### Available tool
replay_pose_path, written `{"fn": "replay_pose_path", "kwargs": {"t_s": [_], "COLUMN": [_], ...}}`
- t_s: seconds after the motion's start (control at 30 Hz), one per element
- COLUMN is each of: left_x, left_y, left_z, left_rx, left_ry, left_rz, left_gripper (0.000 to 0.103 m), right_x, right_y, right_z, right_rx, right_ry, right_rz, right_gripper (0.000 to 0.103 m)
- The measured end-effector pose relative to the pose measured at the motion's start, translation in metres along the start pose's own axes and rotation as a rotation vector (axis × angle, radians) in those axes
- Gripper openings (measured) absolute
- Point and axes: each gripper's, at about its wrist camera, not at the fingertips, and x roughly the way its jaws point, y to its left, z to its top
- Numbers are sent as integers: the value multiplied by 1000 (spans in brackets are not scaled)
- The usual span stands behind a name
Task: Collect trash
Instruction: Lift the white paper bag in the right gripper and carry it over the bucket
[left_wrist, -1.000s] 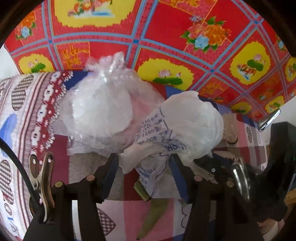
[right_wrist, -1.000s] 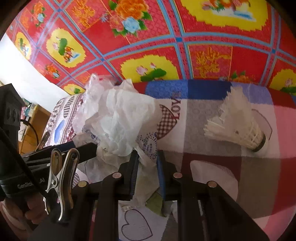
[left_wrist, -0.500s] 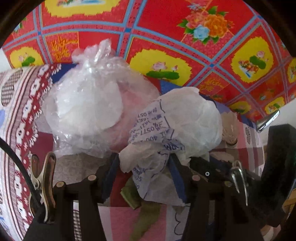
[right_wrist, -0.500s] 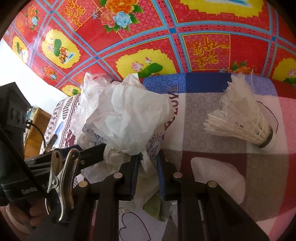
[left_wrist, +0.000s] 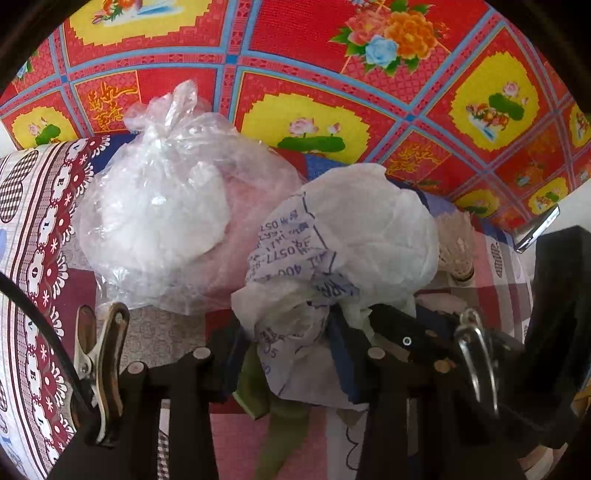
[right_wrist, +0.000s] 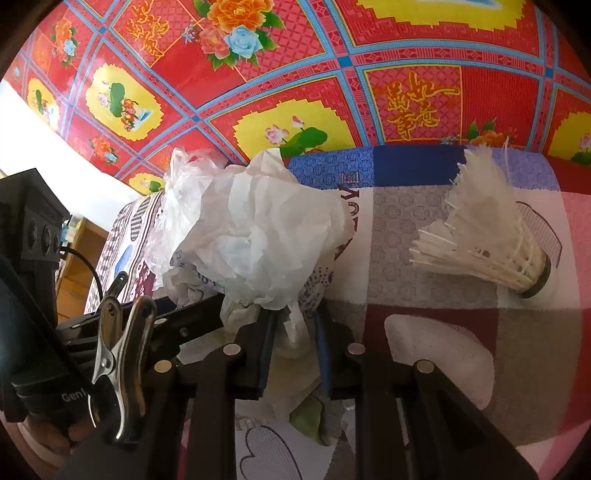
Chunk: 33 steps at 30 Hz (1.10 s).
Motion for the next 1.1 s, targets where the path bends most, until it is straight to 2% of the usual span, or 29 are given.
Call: {"fn": "replay_pose_path", "kwargs": {"t_s": [0.03,0.07,0.17,0.27,0.37,0.7,1.1], "left_x": [-2,-3,-18,-31,-47,-86,-122], "left_y": [0,-2,-6,-16,-18,-2,12], "left_z": [0,-1,-8,-13,-19,-35,-61], "left_rx": [2,5,37,101,119,95,43], "left_ry": [-3,-8,-30,-59,-87,-131,-179], "left_rz": [-7,-14,-31,-12,-17,-28,-13], "left_gripper": [35,28,22,21,21,20,20], "right_x": [0,-1,-6,-18,-32,-62,-65], "right_y": [0,0,2,11,16,36,78], "right_z": [0,-1,-4,-9,-12,-23,-44], "right_rx": [0,2,17,-11,-7,-41,-116], "right_ry": [-1,-2,-16,-55,-88,-127,-128], "right_rz": [1,3,32,16,36,79,105], "right_gripper": [22,17,11,10,10,10,10]}}
